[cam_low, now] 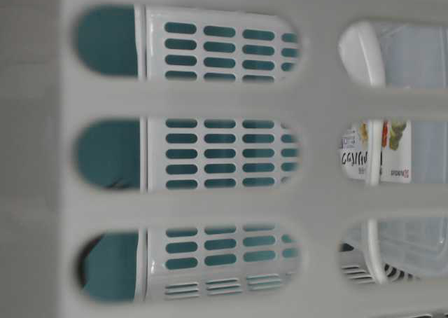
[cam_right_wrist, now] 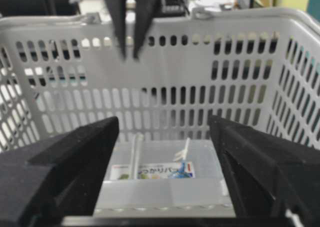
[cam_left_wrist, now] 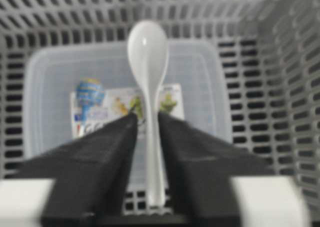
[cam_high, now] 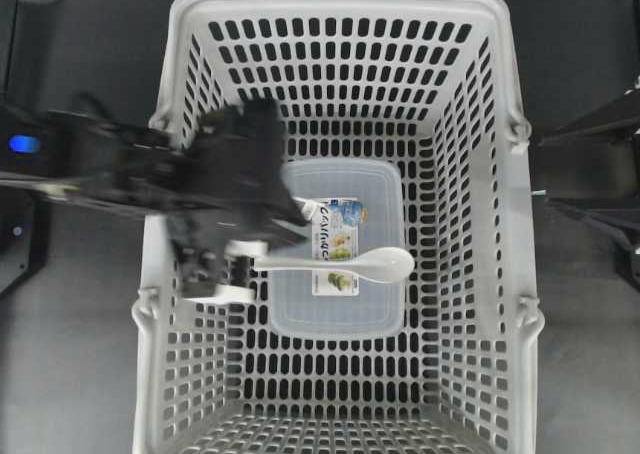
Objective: Pick up the chinese spoon from the shopping basket with the left arm.
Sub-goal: 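Lower the open left gripper onto the white spoon's handle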
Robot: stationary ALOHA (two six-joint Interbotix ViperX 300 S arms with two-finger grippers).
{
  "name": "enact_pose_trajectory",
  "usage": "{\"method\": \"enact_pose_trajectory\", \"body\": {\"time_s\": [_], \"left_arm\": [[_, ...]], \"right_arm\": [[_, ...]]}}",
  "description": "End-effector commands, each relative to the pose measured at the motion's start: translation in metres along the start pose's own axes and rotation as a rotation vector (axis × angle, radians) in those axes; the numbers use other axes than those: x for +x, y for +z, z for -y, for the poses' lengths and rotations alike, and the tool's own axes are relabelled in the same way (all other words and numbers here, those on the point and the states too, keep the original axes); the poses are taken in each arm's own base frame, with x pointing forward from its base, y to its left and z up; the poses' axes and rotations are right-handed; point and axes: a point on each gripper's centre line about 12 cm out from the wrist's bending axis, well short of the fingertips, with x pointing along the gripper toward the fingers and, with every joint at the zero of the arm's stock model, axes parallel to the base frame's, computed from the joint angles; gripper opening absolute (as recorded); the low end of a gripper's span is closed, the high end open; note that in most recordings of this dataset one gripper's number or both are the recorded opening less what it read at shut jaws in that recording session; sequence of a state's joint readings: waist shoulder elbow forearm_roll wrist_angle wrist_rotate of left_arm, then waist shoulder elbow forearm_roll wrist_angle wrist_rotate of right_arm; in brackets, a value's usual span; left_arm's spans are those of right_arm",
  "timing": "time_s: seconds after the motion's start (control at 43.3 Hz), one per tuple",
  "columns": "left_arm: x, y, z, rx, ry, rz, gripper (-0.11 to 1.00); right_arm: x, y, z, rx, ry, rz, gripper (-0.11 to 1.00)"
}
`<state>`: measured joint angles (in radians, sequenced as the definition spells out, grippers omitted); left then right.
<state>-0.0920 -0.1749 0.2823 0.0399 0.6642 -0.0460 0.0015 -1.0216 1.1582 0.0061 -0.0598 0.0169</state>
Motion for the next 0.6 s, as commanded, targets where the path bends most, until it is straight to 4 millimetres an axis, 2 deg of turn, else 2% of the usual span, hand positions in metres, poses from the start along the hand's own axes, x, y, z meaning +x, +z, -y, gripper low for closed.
{"method": "enact_pose_trajectory", "body": {"time_s": [0.0, 0.138, 0.231, 0.346, 0.577], "left_arm": [[0.006, 0.013, 0.001, 0.000, 0.003, -0.023, 0.33], [0.035, 0.009, 0.004, -0.014, 0.005, -0.145, 0.73], [0.052, 0.005, 0.006, -0.026, 0.008, -0.208, 0.88], [0.077, -0.002, 0.008, -0.045, 0.013, -0.275, 0.85], [0.110, -0.012, 0.010, -0.054, 0.016, -0.332, 0.81]], "right_arm": [[0.000, 0.010, -0.001, 0.001, 0.005, 0.029, 0.71], [-0.001, 0.009, -0.001, 0.001, 0.005, 0.032, 0.70], [-0.002, 0.008, -0.001, 0.000, 0.005, 0.032, 0.70], [-0.003, 0.007, -0.001, 0.000, 0.007, 0.032, 0.70], [-0.003, 0.004, -0.001, 0.000, 0.005, 0.024, 0.70]]}}
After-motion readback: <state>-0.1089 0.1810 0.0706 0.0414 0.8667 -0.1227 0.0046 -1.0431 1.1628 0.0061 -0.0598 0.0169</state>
